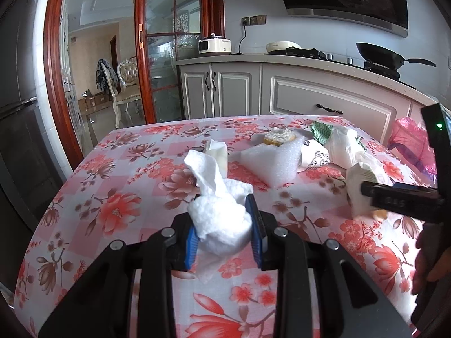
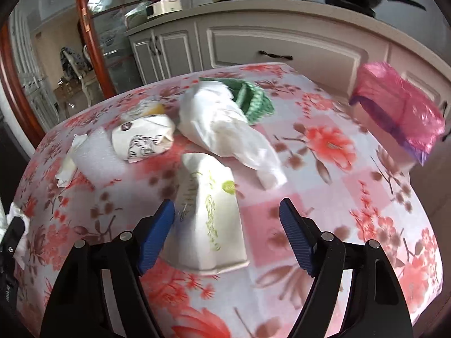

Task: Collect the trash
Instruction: 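Grasp the white paper cup with the right tool while the left tool holds the tissue, then lift tissue and paper cup and carry both over the bin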

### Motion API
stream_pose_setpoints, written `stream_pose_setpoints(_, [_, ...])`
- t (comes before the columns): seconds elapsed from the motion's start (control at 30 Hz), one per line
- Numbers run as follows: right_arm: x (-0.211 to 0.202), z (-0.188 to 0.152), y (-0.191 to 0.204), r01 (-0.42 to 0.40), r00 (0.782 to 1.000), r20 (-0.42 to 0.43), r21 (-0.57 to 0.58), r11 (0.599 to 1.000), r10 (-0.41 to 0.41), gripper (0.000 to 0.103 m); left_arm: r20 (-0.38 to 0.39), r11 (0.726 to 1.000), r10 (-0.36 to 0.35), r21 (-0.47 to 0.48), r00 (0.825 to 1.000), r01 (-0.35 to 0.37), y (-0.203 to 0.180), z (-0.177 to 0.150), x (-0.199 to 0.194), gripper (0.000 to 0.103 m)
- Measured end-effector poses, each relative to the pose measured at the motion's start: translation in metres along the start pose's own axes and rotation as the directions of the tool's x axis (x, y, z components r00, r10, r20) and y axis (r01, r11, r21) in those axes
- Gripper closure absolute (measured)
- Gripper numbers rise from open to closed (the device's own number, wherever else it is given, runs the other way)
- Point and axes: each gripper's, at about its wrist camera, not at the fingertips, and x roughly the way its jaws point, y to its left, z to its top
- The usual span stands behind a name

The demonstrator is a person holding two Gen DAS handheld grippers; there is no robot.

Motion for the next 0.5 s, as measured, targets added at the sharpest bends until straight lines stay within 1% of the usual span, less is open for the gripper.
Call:
stream_pose_setpoints(0.1, [-0.001, -0.004, -0.004, -0.029, 1.0, -0.003, 0.003, 1.0, 0.029, 0.03, -0.016, 1.0, -0.017, 0.003, 1.0, 0.017, -0.008, -0.001, 0.003, 0.073])
stream_pose_setpoints(0.2, [0.005, -0.005, 0.003, -0.055, 0.998, -0.005, -0.027, 0.998, 0.055, 0.03, -0.022, 0.999, -0.03, 0.012, 0.999, 0.03, -0.016, -0.001, 0.004, 0.073])
stream_pose_setpoints(0.27, [0.01, -0.005, 0.008, -0.056, 0.998, -0.005, -0.05, 0.997, 0.056, 0.03, -0.02, 0.999, -0.031, 0.025, 0.999, 0.032, -0.019, -0.001, 0.004, 0.073])
stream_pose_setpoints(0.3, [0.012, -0.005, 0.011, -0.059, 0.998, -0.004, -0.058, 0.997, 0.059, 0.034, -0.021, 0.999, -0.031, 0.028, 0.999, 0.032, -0.02, -0.002, 0.004, 0.073])
stream_pose_setpoints(0.33, [0.014, -0.004, 0.011, -0.061, 0.998, -0.01, -0.065, 0.996, 0.06, 0.042, -0.024, 0.999, -0.03, 0.027, 0.999, 0.03, -0.02, -0.002, 0.004, 0.073])
stream_pose_setpoints(0.37, [0.016, -0.004, 0.012, -0.068, 0.998, -0.019, -0.071, 0.995, 0.067, 0.047, -0.026, 0.999, -0.028, 0.025, 0.999, 0.029, -0.02, -0.002, 0.004, 0.073])
stream_pose_setpoints(0.5, [0.012, -0.005, 0.014, -0.095, 0.995, -0.023, -0.108, 0.99, 0.093, 0.053, -0.035, 1.0, -0.025, 0.006, 0.999, 0.025, -0.015, -0.001, 0.006, 0.073])
